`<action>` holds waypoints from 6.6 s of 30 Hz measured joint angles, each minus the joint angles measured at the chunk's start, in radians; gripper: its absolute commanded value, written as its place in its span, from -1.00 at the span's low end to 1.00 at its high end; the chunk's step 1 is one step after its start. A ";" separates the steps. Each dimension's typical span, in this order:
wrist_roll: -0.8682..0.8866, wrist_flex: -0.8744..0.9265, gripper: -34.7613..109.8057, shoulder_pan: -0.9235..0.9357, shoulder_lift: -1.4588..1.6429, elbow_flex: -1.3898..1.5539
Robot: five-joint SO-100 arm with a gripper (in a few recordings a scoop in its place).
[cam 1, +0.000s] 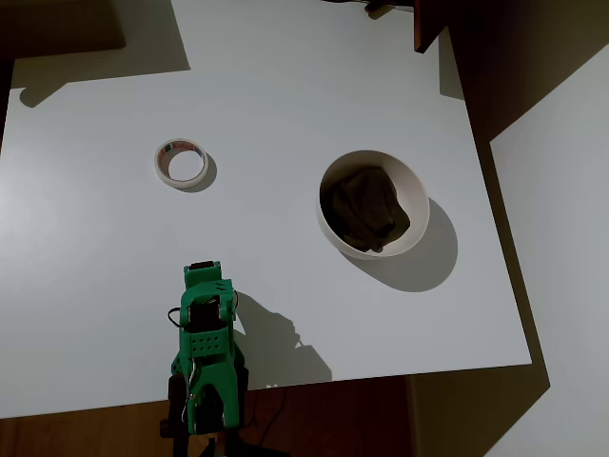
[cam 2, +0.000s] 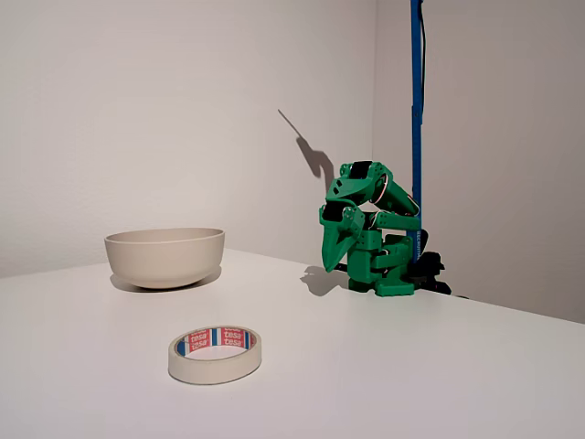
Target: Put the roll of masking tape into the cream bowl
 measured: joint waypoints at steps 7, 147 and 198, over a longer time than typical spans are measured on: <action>0.002 0.000 -0.63 -0.014 0.000 0.000; 0.215 0.221 -0.63 -0.198 -2.660 -2.427; -0.153 0.207 -0.64 0.781 -1.985 -2.485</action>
